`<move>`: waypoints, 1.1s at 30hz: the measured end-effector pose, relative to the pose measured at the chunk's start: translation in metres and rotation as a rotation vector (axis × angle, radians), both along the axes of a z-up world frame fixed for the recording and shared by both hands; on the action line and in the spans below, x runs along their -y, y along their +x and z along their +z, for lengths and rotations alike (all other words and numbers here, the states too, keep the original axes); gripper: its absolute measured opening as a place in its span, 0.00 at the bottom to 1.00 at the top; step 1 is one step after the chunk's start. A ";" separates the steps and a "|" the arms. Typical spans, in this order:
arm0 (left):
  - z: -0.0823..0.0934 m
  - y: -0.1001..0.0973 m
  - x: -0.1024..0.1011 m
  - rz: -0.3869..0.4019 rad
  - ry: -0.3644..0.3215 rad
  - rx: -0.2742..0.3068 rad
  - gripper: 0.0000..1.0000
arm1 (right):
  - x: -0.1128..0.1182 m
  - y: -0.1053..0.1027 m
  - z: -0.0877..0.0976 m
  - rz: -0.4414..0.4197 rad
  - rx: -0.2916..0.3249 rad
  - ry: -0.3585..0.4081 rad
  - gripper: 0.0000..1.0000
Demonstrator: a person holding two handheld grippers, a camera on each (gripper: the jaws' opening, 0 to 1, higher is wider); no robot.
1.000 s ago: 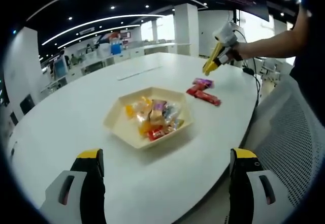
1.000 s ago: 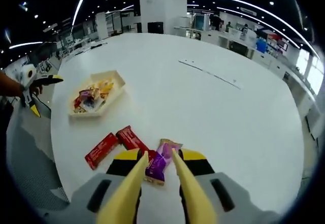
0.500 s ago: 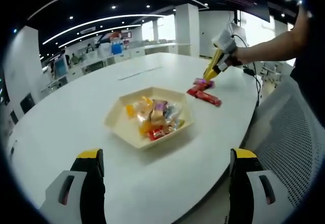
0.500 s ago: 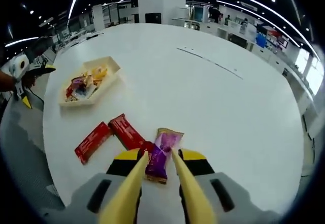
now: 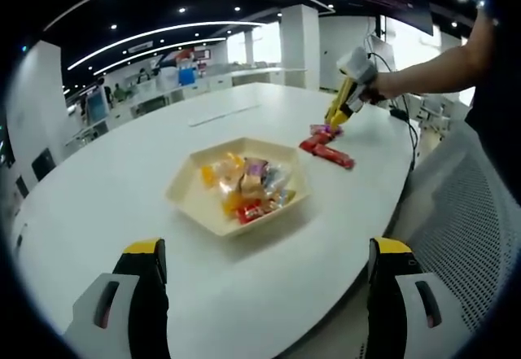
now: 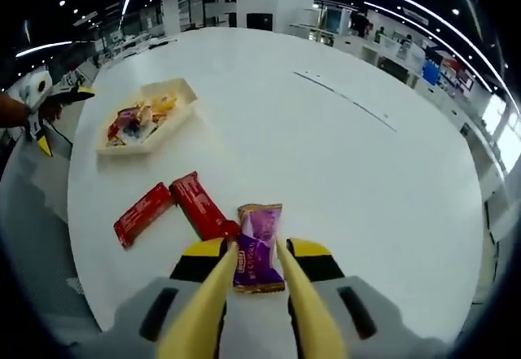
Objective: Place the target food into the container with the food tongs after gripping and lifting it, then release it inside without dropping or visibly crushing the food.
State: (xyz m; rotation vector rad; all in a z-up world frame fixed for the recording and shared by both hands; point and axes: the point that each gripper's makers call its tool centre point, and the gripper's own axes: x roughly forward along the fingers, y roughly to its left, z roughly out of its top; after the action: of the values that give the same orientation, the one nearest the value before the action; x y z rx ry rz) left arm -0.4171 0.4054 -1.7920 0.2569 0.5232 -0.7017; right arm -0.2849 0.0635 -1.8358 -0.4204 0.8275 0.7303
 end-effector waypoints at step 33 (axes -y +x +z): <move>0.004 0.001 0.000 0.002 -0.012 0.016 0.99 | -0.072 0.016 0.067 0.144 0.076 0.059 0.21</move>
State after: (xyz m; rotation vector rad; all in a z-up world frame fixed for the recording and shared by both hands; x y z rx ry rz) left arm -0.4159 0.4050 -1.7883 0.2501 0.5038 -0.7006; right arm -0.2689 0.1358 -1.7684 -0.4550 0.7079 0.8654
